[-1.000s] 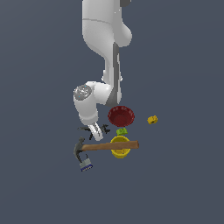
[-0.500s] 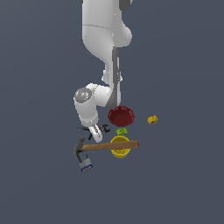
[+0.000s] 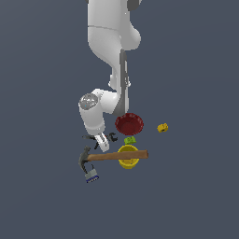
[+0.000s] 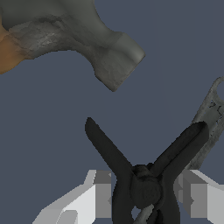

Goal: Pick up a designated object from a clutter of objects.

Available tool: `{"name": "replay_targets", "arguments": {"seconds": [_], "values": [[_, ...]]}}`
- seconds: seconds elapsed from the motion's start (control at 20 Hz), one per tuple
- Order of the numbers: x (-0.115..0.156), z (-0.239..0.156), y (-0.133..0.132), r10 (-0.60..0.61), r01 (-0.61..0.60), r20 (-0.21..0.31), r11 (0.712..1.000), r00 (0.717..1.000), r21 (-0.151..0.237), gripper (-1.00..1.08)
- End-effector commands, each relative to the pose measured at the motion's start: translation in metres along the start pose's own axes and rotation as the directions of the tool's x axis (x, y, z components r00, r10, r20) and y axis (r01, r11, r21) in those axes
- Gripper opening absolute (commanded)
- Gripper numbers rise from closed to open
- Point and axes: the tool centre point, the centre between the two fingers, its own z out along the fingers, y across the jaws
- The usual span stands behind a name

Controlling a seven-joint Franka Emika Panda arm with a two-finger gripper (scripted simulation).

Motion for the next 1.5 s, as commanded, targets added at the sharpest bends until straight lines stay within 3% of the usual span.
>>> {"name": "replay_targets", "arguments": {"seconds": [0.0, 0.6, 1.45], "values": [[-0.001, -0.003, 0.0, 0.0, 0.0, 0.0, 1.0, 1.0, 0.0, -1.0], [-0.017, -0.057, -0.001, 0.0, 0.0, 0.001, 1.0, 1.0, 0.001, -1.0], [-0.061, -0.218, -0.004, 0.001, -0.001, -0.001, 1.0, 1.0, -0.003, -1.0]]}}
